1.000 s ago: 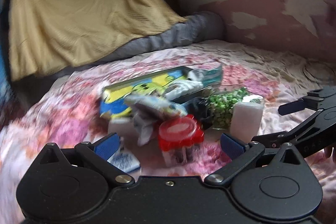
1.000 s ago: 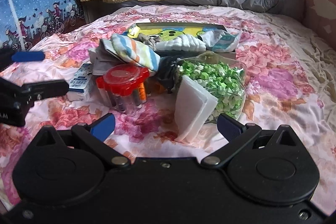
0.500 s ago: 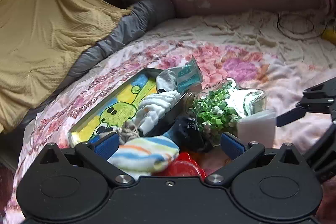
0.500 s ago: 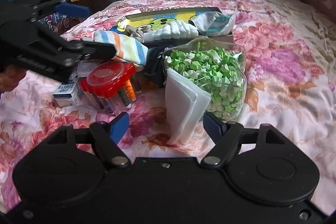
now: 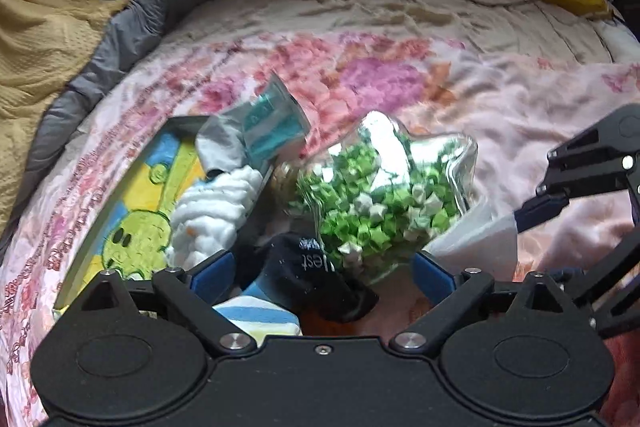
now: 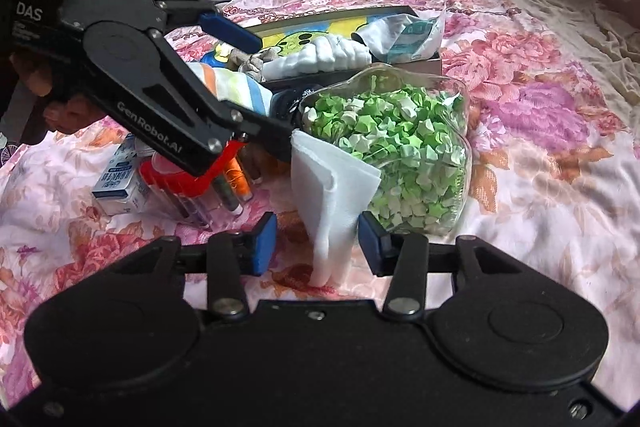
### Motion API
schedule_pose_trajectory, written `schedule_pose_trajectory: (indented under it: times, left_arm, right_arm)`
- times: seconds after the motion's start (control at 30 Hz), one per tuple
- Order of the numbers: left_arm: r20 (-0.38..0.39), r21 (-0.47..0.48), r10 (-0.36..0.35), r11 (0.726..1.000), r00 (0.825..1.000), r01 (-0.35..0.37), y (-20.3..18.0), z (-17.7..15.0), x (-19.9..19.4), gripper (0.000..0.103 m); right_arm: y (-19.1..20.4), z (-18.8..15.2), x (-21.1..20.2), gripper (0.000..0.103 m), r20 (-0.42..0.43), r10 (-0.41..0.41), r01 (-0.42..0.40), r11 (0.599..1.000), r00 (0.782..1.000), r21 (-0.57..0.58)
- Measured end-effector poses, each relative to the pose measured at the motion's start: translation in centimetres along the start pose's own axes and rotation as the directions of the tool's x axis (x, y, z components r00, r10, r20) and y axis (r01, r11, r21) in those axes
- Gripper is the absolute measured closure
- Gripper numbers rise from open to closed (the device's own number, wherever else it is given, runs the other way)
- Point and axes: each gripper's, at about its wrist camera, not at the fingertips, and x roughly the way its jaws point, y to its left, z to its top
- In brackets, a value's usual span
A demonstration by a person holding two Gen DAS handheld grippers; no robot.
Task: Organize soft objects
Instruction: 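Grasp the black sock with the left tool while the right tool grasps the white napkin, then carry the black sock and white napkin into the frog tray and open both tools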
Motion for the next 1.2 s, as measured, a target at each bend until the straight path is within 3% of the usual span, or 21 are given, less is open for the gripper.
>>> schedule_pose_trajectory:
  times: [0.2,0.37,0.57,0.97,1.1,1.2]
  left_arm:
    - [-0.052,0.006,-0.011,1.000,0.999,0.011,0.3,-0.2,1.6,0.018]
    - [-0.063,-0.007,-0.014,1.000,0.998,0.014,1.1,-0.4,2.2,0.018]
    - [-0.070,-0.001,-0.028,1.000,0.997,0.028,1.2,-0.6,2.7,0.021]
    - [-0.108,-0.042,-0.023,0.999,0.994,0.019,1.6,-0.7,3.9,0.054]
    - [-0.133,-0.006,0.053,0.998,0.990,-0.054,0.7,-0.7,3.9,0.077]
    - [-0.136,-0.024,0.071,0.997,0.988,-0.075,0.6,-0.6,3.5,0.095]
  right_arm:
    - [-0.2,0.2,0.6,0.081,-0.008,0.006,-0.006,1.000,1.000,0.002]
    - [-0.2,0.2,0.9,0.094,-0.011,0.006,-0.007,1.000,1.000,-0.008]
    - [-0.7,0.1,1.1,0.098,-0.024,0.009,-0.009,1.000,1.000,0.005]
    - [-0.5,-0.2,0.9,0.098,-0.027,0.030,-0.030,0.999,0.999,0.011]
    - [-0.3,-0.3,0.8,0.098,-0.021,0.037,-0.037,0.999,0.999,0.006]
    - [-0.3,-0.2,0.6,0.098,-0.016,0.037,-0.037,0.999,0.999,0.008]
